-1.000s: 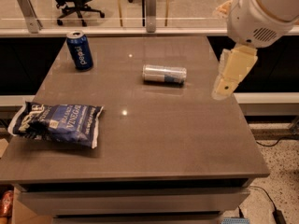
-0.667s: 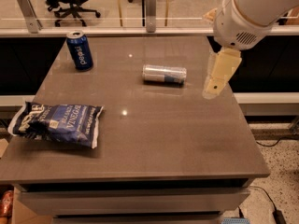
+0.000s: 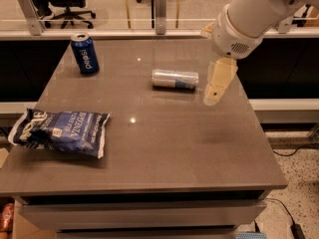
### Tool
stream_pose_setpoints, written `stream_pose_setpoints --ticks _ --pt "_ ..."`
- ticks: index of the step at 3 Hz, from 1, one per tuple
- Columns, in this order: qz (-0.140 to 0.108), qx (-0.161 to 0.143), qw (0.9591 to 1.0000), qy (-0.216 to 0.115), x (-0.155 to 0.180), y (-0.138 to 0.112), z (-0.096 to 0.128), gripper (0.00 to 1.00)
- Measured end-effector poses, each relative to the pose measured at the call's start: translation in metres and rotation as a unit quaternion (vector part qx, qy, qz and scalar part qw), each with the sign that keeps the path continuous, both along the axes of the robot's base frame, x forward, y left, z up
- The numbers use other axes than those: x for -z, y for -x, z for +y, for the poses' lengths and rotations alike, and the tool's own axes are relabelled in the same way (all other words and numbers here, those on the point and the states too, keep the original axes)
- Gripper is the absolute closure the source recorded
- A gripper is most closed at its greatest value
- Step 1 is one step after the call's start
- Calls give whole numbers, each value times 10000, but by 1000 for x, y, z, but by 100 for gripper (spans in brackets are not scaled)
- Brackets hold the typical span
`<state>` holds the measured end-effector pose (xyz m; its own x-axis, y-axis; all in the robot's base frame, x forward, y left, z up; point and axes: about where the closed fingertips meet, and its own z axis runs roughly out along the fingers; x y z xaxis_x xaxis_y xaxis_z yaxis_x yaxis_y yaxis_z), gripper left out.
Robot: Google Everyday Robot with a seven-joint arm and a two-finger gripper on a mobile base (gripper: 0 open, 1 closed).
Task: Pick redbull can
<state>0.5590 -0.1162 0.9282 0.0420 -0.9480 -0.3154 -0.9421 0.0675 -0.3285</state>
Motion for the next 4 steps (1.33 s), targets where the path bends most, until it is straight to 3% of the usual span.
stream_pose_setpoints --ticks 4 --pt "454 -117 9989 -32 61 -50 28 0"
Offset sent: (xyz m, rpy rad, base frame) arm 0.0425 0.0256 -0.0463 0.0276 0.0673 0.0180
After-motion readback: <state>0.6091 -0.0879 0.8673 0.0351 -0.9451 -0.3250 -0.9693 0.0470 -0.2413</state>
